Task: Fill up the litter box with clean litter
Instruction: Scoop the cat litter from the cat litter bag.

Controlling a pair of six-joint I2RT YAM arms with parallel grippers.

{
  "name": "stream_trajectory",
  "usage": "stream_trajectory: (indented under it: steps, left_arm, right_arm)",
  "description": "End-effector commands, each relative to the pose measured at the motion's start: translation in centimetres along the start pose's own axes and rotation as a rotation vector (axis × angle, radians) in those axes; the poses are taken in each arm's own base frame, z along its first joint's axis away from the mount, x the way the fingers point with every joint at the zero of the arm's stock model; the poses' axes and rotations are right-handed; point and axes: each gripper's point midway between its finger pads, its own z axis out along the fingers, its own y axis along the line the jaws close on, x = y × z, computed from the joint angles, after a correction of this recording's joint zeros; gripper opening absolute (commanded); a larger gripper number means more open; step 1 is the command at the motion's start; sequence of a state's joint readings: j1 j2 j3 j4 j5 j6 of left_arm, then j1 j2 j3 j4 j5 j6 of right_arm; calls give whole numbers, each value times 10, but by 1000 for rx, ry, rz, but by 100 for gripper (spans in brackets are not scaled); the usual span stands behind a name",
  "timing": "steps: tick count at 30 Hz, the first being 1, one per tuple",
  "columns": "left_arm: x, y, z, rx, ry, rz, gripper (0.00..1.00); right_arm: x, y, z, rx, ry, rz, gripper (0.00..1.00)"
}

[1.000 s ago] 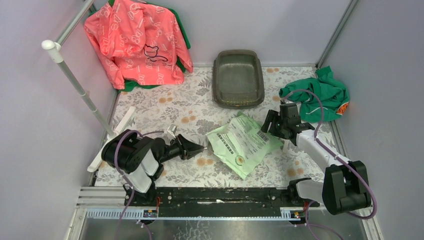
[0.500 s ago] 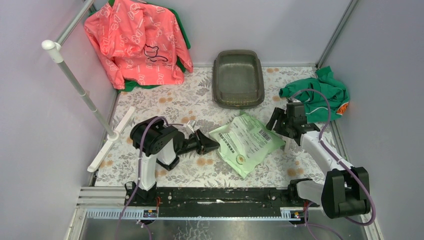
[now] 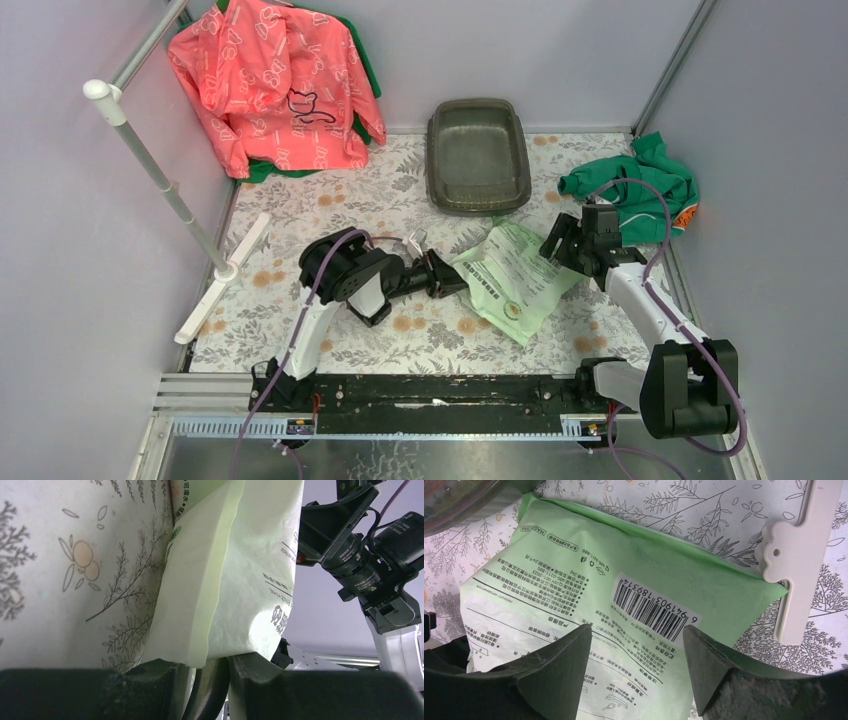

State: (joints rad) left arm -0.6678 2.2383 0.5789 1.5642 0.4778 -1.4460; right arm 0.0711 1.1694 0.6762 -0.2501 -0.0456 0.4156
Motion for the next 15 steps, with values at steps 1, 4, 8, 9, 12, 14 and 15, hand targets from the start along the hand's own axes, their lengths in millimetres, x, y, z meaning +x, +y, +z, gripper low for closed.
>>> stream_trajectory:
  steps: [1,4,8,9,12,14,15]
  left_arm:
    - [-21,2,10,13,-94,17,0]
    - [-19,1,-3,-9,-98,8,0]
    - [-16,0,-34,-40,-107,-10,0]
    - [-16,0,-41,-46,-108,-14,0]
    - [-11,-1,-55,-63,-100,-18,0]
    - [-9,-3,-61,-66,-99,-14,0]
    - [-8,-3,-66,-70,-102,-15,0]
  right_arm:
    - [-18,3,-4,-19,-59,14,75]
    - [-21,-1,-6,-14,-72,28,75]
    - [-21,-2,-6,-18,-74,36,75]
    - [-20,-1,-5,-20,-71,38,75]
    - [-19,-1,-3,-28,-67,48,75]
    - [-18,0,-3,-35,-65,48,75]
    - [-18,0,-3,-36,-64,47,75]
